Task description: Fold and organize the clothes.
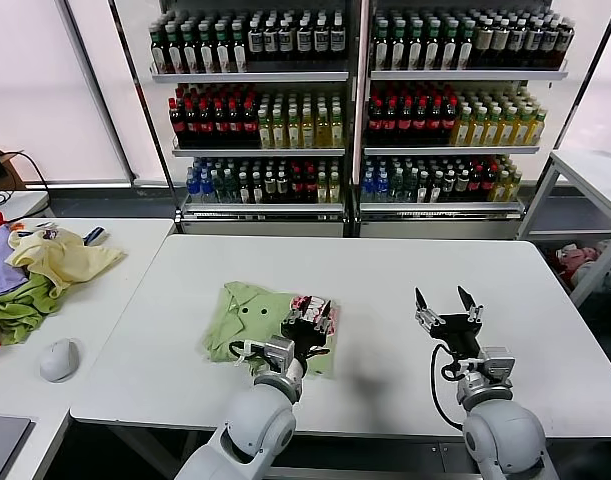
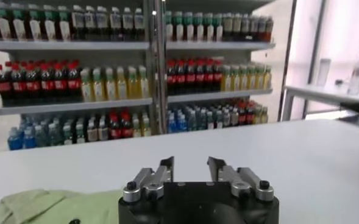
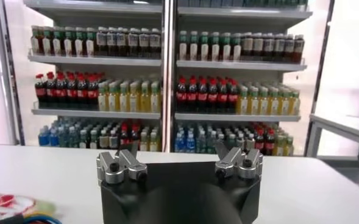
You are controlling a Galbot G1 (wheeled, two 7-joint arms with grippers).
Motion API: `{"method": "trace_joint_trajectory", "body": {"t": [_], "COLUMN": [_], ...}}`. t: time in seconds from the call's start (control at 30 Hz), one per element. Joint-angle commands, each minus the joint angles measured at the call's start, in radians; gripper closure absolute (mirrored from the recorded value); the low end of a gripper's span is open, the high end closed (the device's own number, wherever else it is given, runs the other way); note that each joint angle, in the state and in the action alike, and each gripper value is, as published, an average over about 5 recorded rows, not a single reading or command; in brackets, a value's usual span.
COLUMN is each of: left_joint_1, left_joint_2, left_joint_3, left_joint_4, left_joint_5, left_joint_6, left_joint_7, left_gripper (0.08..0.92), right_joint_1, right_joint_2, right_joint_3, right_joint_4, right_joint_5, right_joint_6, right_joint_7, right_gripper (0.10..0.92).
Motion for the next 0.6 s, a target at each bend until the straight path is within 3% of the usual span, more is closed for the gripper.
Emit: {"method": "trace_joint_trajectory", "body": {"t": [0.03,0.33,0.6], "left_joint_1": [0.167,0.364,0.446], "left_joint_2": [0.049,0.132,0.136], "left_joint_3": [-0.120,-0.377,-0.446], "left_joint_4": [-0.221,-0.303,-0.343], "left_joint_5": [-0.029,0.010,0.013], "left_joint_6": [-0.106,-0.158,-0.168], "left_joint_7": [0.000,-0.048,-0.059], "left_gripper": [0.449,0.207,0.177], "right_joint_1": [0.043,0.192,0.285], "right_joint_2": [0.048,0.219,0.315], "right_joint_3": [-0.213,-0.412,-0.452], "right_joint_4": [-0.041,-0.297,-0.468], "right_joint_5": [-0.024,0.007,0.008], "right_joint_6": [-0.016,-0.108,-0.124], "right_joint_7": [0.046,0.205,0.239], "right_gripper": [0.203,0.203,0.203]}}
